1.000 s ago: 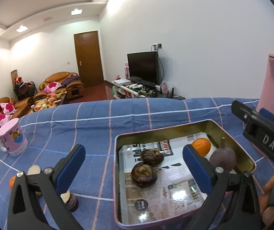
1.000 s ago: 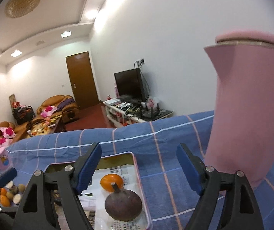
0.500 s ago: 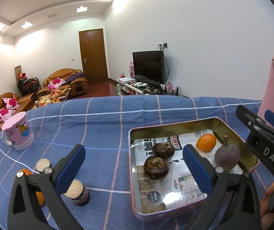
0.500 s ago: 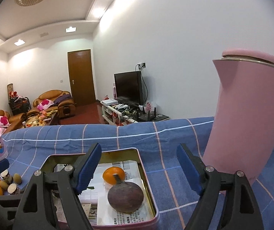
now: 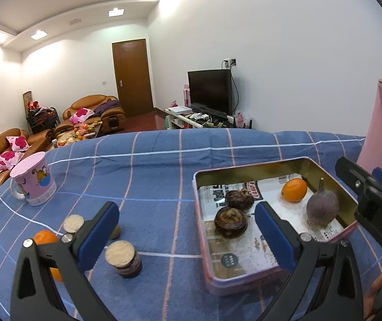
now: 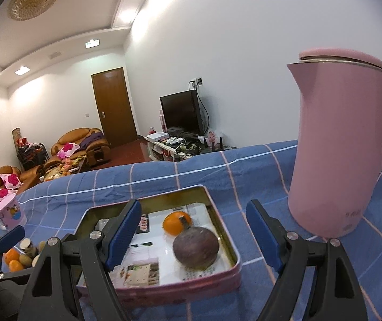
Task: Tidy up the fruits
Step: 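Withdraw both tools from the tin box toward the remaining fruit, then grasp an orange with the right gripper while the left grasps another orange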
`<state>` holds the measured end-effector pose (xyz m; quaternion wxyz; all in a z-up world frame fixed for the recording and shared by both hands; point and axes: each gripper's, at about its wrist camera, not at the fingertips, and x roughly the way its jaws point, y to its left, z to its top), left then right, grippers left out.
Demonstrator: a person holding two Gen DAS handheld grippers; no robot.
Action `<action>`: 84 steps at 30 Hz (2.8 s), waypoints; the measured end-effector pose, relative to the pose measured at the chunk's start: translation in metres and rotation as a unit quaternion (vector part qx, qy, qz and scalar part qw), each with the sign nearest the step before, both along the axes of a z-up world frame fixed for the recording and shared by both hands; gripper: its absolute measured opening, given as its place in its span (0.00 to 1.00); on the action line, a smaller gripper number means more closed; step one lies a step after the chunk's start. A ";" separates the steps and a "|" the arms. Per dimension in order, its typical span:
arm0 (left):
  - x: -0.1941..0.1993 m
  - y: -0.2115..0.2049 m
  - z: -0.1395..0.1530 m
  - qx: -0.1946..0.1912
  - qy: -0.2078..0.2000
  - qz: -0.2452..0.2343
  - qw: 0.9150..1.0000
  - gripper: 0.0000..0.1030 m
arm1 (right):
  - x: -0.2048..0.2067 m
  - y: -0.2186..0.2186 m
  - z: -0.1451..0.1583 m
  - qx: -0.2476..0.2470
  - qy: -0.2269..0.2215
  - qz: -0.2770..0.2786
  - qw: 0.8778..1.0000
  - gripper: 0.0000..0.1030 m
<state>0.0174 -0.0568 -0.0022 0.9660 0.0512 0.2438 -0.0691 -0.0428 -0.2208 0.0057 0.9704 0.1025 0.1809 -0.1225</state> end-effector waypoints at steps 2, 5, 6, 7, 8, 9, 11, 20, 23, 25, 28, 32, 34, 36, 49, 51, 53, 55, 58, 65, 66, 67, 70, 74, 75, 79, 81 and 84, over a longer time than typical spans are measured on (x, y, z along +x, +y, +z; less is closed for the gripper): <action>-0.002 0.003 0.000 0.001 -0.001 0.001 1.000 1.00 | 0.000 0.006 0.000 -0.005 0.000 0.002 1.000 0.79; -0.005 0.010 0.000 -0.001 -0.003 0.004 1.000 1.00 | -0.002 0.014 0.000 -0.009 -0.001 0.002 1.000 0.79; -0.006 0.013 0.000 -0.002 -0.002 0.005 1.000 1.00 | -0.004 0.016 0.000 -0.009 0.000 0.003 1.000 0.79; -0.007 0.015 0.000 -0.003 -0.002 0.006 1.000 1.00 | -0.004 0.017 0.000 -0.009 0.000 0.004 1.000 0.79; -0.008 0.018 0.000 -0.004 -0.001 0.008 1.000 1.00 | -0.004 0.018 0.000 -0.009 0.001 0.004 1.000 0.79; -0.008 0.021 0.000 -0.004 0.000 0.009 1.000 1.00 | -0.004 0.020 0.000 -0.010 0.001 0.004 1.000 0.79; -0.010 0.027 0.000 -0.005 0.001 0.010 1.000 1.00 | -0.004 0.024 0.000 -0.011 0.002 0.004 1.000 0.79; -0.012 0.054 0.000 -0.001 0.000 0.017 1.000 1.00 | -0.005 0.047 -0.002 -0.002 0.007 0.016 1.000 0.79; -0.010 0.066 -0.001 -0.004 0.002 0.023 1.000 1.00 | -0.004 0.058 -0.002 -0.004 0.008 0.022 1.000 0.79; -0.009 0.072 -0.002 -0.003 0.004 0.026 1.000 1.00 | -0.003 0.064 -0.002 -0.006 0.009 0.027 1.000 0.79; -0.008 0.081 -0.002 -0.001 0.004 0.029 1.000 1.00 | 0.000 0.075 -0.002 -0.006 0.011 0.036 0.999 0.79; -0.006 0.093 -0.002 0.001 0.006 0.034 0.999 1.00 | 0.004 0.091 -0.003 -0.008 0.015 0.049 0.999 0.79; -0.005 0.100 -0.003 0.004 0.007 0.038 0.999 1.00 | 0.006 0.099 -0.003 -0.007 0.017 0.058 0.998 0.79; -0.003 0.108 -0.003 0.003 0.010 0.040 0.999 1.00 | 0.009 0.107 -0.004 -0.007 0.018 0.066 0.998 0.79; 0.031 0.217 -0.012 -0.020 0.063 0.107 0.992 1.00 | 0.025 0.171 -0.012 -0.010 0.056 0.169 0.984 0.79; 0.034 0.234 -0.012 -0.024 0.063 0.123 0.990 1.00 | 0.028 0.185 -0.015 -0.007 0.069 0.197 0.978 0.79; 0.036 0.250 -0.012 -0.030 0.062 0.130 0.989 1.00 | 0.031 0.197 -0.018 -0.003 0.084 0.221 0.972 0.79; 0.037 0.259 -0.012 -0.031 0.062 0.134 0.989 1.00 | 0.034 0.212 -0.022 0.001 0.097 0.253 0.963 0.79; 0.040 0.266 -0.012 -0.037 0.066 0.135 0.988 1.00 | 0.037 0.234 -0.028 0.001 0.117 0.288 0.950 0.78; 0.042 0.261 -0.014 -0.026 0.070 0.123 0.990 1.00 | 0.064 0.280 -0.050 0.006 0.195 0.332 0.923 0.56; 0.042 0.261 -0.014 -0.026 0.070 0.121 0.990 1.00 | 0.068 0.282 -0.053 0.010 0.202 0.329 0.922 0.56; 0.042 0.261 -0.014 -0.027 0.070 0.118 0.990 1.00 | 0.072 0.283 -0.055 0.015 0.208 0.327 0.922 0.56; 0.042 0.260 -0.013 -0.028 0.070 0.112 0.991 1.00 | 0.083 0.286 -0.063 0.035 0.230 0.331 0.914 0.56; 0.042 0.257 -0.014 -0.025 0.072 0.100 0.992 1.00 | 0.085 0.287 -0.063 0.037 0.230 0.337 0.912 0.38; 0.042 0.256 -0.014 -0.025 0.072 0.097 0.992 1.00 | 0.085 0.286 -0.063 0.036 0.230 0.339 0.911 0.38; 0.039 0.258 -0.013 -0.036 0.066 0.088 0.993 1.00 | 0.073 0.279 -0.059 0.039 0.221 0.347 0.911 0.38; 0.038 0.260 -0.012 -0.051 0.067 0.077 0.993 1.00 | 0.059 0.270 -0.052 0.028 0.200 0.342 0.918 0.38; 0.036 0.262 -0.011 -0.091 0.077 0.044 0.992 1.00 | 0.041 0.251 -0.039 -0.003 0.161 0.321 0.933 0.38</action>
